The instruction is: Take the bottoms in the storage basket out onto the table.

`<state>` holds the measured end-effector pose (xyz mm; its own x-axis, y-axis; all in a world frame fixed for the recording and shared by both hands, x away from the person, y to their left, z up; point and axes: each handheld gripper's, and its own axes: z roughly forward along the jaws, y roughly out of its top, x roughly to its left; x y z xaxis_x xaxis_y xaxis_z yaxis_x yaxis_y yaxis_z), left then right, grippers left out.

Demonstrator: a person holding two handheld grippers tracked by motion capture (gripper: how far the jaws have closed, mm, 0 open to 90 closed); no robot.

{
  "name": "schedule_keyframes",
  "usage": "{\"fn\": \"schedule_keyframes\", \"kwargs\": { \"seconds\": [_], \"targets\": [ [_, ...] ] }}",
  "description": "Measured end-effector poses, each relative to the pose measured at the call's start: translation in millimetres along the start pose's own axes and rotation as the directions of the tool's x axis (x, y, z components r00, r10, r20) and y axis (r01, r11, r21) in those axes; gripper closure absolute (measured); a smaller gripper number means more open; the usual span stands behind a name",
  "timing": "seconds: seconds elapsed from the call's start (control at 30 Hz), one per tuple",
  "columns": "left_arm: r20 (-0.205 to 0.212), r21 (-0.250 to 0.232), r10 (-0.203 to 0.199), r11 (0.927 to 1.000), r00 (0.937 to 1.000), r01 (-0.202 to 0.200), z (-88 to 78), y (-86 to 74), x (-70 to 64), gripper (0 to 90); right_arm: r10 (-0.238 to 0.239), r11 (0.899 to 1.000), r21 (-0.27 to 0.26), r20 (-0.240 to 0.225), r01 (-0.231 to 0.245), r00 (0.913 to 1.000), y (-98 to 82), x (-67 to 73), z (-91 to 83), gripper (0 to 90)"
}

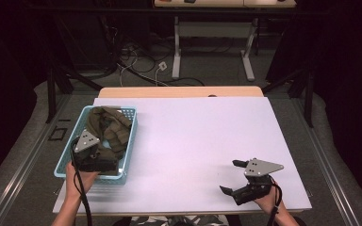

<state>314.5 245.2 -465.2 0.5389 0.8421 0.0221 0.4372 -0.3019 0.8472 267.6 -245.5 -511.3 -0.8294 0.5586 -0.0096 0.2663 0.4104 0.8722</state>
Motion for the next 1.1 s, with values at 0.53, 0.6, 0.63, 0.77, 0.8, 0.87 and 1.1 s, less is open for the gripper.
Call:
{"fn": "schedule_keyframes", "kwargs": {
  "seconds": [0.53, 0.6, 0.63, 0.77, 0.8, 0.87, 1.1],
  "targets": [
    [-0.051, 0.009, -0.024, 0.9997, 0.9984, 0.024, 16.5, 13.3, 24.2, 0.0, -0.012, 1.0, 0.002, -0.005, 0.012, 0.9999, 0.9, 1.4, -0.1, 2.3],
    [-0.054, 0.018, -0.018, 0.9997, 0.9984, 0.019, 19.3, 14.6, 26.7, 0.0, -0.013, 1.0, -0.001, -0.004, 0.013, 0.9999, 0.9, 1.5, -0.3, 2.3],
    [-0.057, 0.023, -0.014, 0.9996, 0.9983, 0.015, 21.5, 15.7, 28.3, 0.0, -0.012, 1.0, 0.0, -0.003, 0.012, 0.9999, 0.9, 1.7, -0.5, 2.3],
    [-0.067, 0.035, -0.01, 0.9993, 0.9977, 0.012, 27.0, 19.2, 33.0, 0.0, -0.013, 1.0, -0.003, -0.003, 0.013, 0.9999, 1.1, 2.1, -0.9, 2.3],
    [-0.07, 0.035, -0.01, 0.9993, 0.9975, 0.013, 27.4, 19.8, 33.6, 0.0, -0.012, 1.0, -0.004, -0.004, 0.012, 0.9999, 1.1, 2.1, -1.0, 2.3],
    [-0.076, 0.037, -0.007, 0.9993, 0.9971, 0.01, 28.1, 21.4, 36.2, 0.0, -0.013, 1.0, -0.002, -0.004, 0.013, 0.9999, 1.0, 1.9, -0.9, 2.3],
    [-0.102, 0.056, -0.024, 0.9979, 0.9944, 0.03, 32.9, 23.8, 48.4, 0.0, -0.015, 1.0, 0.001, -0.004, 0.015, 0.9999, 1.2, 1.8, -0.3, 2.3]
  ]
}}
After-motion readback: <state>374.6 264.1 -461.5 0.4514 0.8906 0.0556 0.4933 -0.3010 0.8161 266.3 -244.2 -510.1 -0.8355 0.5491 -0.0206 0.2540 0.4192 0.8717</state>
